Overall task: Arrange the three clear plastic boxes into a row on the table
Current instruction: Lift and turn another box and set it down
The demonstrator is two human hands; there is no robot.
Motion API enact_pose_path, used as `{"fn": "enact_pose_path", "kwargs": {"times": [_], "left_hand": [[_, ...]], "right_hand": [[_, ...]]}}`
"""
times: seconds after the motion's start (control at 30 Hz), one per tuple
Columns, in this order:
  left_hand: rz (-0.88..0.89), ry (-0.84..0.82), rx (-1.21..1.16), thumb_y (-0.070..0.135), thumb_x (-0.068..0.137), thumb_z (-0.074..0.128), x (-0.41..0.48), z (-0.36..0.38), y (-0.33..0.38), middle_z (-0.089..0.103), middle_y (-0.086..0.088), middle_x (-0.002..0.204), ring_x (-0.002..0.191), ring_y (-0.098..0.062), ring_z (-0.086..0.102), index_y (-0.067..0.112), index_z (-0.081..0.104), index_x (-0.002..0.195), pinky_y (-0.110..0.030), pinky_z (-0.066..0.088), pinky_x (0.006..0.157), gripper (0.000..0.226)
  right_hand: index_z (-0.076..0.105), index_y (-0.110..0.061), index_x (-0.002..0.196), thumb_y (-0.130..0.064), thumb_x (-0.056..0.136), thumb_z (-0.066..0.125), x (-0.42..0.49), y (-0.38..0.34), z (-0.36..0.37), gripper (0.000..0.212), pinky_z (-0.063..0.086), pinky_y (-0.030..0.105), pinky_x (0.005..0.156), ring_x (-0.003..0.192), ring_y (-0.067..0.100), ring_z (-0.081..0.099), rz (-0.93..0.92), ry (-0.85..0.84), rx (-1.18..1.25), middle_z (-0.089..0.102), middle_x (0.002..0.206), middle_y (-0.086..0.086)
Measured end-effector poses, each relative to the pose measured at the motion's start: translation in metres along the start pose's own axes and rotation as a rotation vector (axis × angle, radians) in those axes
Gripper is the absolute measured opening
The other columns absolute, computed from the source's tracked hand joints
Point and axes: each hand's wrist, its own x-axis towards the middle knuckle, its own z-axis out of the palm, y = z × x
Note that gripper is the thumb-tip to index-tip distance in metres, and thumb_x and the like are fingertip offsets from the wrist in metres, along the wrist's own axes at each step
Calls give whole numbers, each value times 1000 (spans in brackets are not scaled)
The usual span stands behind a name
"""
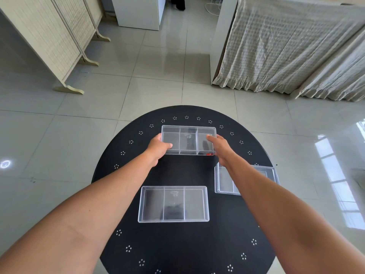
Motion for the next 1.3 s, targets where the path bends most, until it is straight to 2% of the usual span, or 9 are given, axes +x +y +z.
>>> {"fn": "enact_pose_path", "kwargs": {"times": [0.13,0.3,0.43,0.53,0.63,0.73,0.9,1.07,1.3], "left_hand": [[-22,-11,26,12,85,65,3,0,-3,65,-3,128,117,-21,61,17,53,137,-35,45,106,53],[-25,-24,32,10,88,66,-1,3,0,63,-3,129,116,-20,59,19,49,137,-30,44,98,53],[-35,-13,18,9,91,65,-3,5,3,51,3,141,124,-19,52,17,27,154,-27,38,100,74],[-54,26,16,12,93,63,-7,5,3,36,-7,159,142,-22,39,18,11,159,-32,32,112,84],[-62,74,10,14,94,61,-11,1,1,27,-10,163,147,-25,33,20,13,159,-37,28,116,81],[-55,148,-26,12,94,59,-20,-5,-2,33,-12,160,144,-27,38,19,21,157,-39,32,114,74],[-34,234,-56,8,93,55,-46,-17,-10,52,-9,147,133,-25,50,18,43,149,-35,36,106,58],[10,267,-41,8,88,53,-79,-23,-27,65,-7,131,122,-23,61,18,59,135,-30,44,104,48],[52,335,-10,9,87,51,-119,-16,-61,69,-6,124,115,-23,64,20,65,126,-30,47,100,43]], "right_hand": [[59,-20,116,-33,91,62,-2,-2,0,28,43,46,109,112,26,64,0,15,6,68,117,5],[60,-20,107,-27,91,63,-1,-2,-1,18,50,41,100,99,24,66,-10,17,31,69,114,9],[57,-11,123,-24,91,62,-5,-4,-2,35,47,31,76,89,19,62,-11,34,19,66,111,8],[47,-7,137,-19,95,59,-13,-8,-4,45,44,32,85,100,20,59,-15,47,16,60,110,5],[38,-7,146,-17,97,57,-18,-8,-8,54,39,37,102,129,27,51,-17,74,9,52,139,11],[33,-11,153,-17,93,62,-15,-3,-11,67,42,34,91,115,26,53,-36,115,-52,48,147,10],[49,-15,143,-14,85,61,-31,10,-17,59,52,41,97,106,25,65,-95,223,-109,64,127,6],[59,-16,128,-9,86,53,-60,23,-14,43,55,39,82,71,15,62,-186,210,-154,64,81,-7],[68,-19,115,-10,85,46,-91,66,-14,38,40,25,53,55,13,47,-275,158,-245,59,69,-5]]}}
